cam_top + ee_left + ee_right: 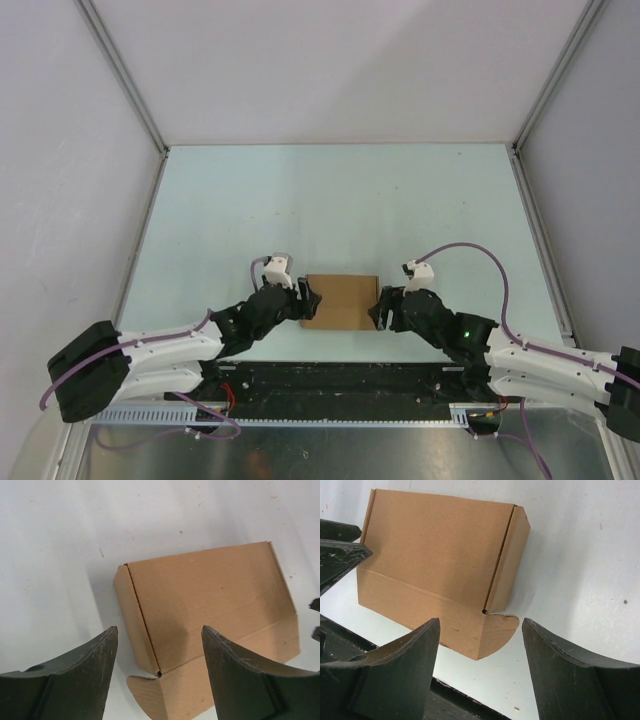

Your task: Fold the paper box

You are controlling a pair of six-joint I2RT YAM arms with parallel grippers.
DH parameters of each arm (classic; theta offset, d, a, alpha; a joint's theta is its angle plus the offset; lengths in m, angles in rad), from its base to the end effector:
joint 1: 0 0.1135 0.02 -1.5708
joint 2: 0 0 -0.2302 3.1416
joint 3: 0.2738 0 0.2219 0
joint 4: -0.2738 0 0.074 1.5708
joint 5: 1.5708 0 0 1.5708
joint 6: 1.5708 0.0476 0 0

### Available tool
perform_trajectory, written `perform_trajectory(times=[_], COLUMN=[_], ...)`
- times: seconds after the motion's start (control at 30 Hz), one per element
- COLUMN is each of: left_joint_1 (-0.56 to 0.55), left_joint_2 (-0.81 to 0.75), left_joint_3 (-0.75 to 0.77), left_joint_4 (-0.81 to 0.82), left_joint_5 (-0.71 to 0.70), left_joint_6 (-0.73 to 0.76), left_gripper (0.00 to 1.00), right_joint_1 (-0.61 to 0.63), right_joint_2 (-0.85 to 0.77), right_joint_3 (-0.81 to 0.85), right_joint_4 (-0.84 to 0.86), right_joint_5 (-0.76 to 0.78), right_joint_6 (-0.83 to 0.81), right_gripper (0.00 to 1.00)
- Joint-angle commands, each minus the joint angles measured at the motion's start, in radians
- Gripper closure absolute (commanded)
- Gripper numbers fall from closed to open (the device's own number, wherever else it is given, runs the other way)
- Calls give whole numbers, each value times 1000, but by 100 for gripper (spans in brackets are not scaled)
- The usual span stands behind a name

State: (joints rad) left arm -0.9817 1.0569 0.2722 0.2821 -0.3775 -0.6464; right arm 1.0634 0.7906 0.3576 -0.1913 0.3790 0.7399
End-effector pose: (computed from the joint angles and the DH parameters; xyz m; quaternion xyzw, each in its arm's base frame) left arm 0.1279 -0.1599 0.1485 0.0469 0.8495 -0.2527 0.4607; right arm 0.0995 0.1427 0.1728 -0.0560 0.8766 0.2471 0.4092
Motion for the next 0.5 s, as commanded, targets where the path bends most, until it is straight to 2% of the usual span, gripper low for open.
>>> perform_trajectory(times=[0.0,0.2,0.47], left_joint_1=[3,2,2], left_joint_2=[-92,-290,-377], left_joint_3=[-23,-86,-111], left_joint_4=[39,-29,-103], left_joint_5=[37,52,63], left_joint_6=[-4,-24,-42], left_gripper=[27,24,24], right_joint_1=[-32,-149,-220], right_joint_2=[7,70,237], right_joint_3=[12,17,29], right_joint_4=[36,151,361], right_joint_5=[25,-63,-173], right_joint_6=[-40,-79,-96], right_gripper=[28,28,28])
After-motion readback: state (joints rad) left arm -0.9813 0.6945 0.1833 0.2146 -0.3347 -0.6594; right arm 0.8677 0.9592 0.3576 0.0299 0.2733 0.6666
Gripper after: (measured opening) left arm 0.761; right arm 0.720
